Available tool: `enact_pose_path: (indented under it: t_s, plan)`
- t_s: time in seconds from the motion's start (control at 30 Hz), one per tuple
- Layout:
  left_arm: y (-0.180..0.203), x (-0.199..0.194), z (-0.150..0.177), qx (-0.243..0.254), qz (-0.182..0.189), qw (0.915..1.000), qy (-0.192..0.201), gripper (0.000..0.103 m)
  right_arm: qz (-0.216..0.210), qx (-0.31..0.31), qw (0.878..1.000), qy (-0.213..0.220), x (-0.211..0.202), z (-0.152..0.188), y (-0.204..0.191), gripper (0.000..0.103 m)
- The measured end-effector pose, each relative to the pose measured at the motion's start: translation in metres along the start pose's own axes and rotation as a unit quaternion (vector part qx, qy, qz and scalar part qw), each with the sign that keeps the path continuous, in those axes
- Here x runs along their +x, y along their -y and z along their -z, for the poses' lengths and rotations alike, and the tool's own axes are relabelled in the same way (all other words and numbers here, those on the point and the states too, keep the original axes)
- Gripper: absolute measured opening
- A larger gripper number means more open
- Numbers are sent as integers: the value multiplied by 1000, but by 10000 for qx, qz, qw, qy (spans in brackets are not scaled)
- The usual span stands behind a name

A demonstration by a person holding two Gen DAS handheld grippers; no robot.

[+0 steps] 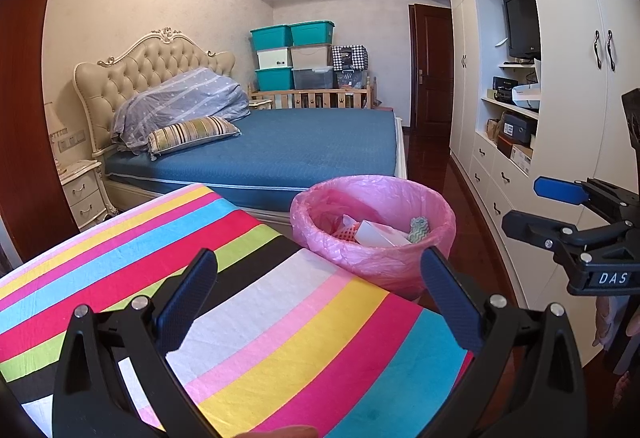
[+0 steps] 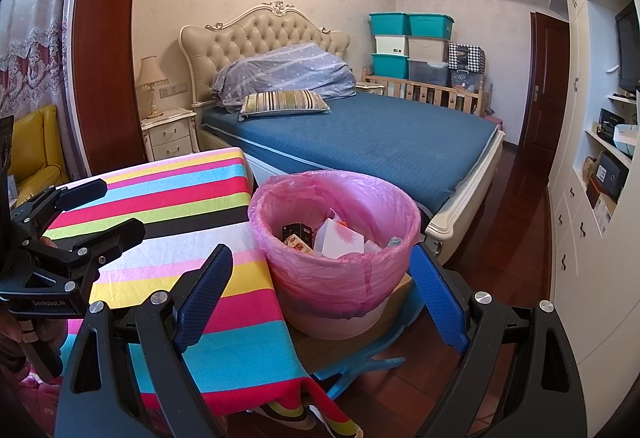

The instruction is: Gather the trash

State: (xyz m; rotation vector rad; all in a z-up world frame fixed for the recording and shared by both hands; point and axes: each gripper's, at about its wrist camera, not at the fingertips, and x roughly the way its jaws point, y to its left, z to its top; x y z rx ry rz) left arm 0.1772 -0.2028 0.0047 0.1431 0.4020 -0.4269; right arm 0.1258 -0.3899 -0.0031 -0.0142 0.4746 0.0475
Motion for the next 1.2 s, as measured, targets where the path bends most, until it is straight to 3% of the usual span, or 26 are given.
enact_pose_path:
  t_s: [0.93,1.1,1.2]
  plan:
    - [0,-3,4,96,32,9999,-31,98,-5,-22,10000,-74,4,0,-2,85]
    - [-18,-12,3,-25,80,10000,-21,98,-103,-218,9995,-182,7,-3,-23,85]
    - [-43,-24,9,-182,-219,9996,-75,98,-248,-391,9987,-236,10,-7,-45,85]
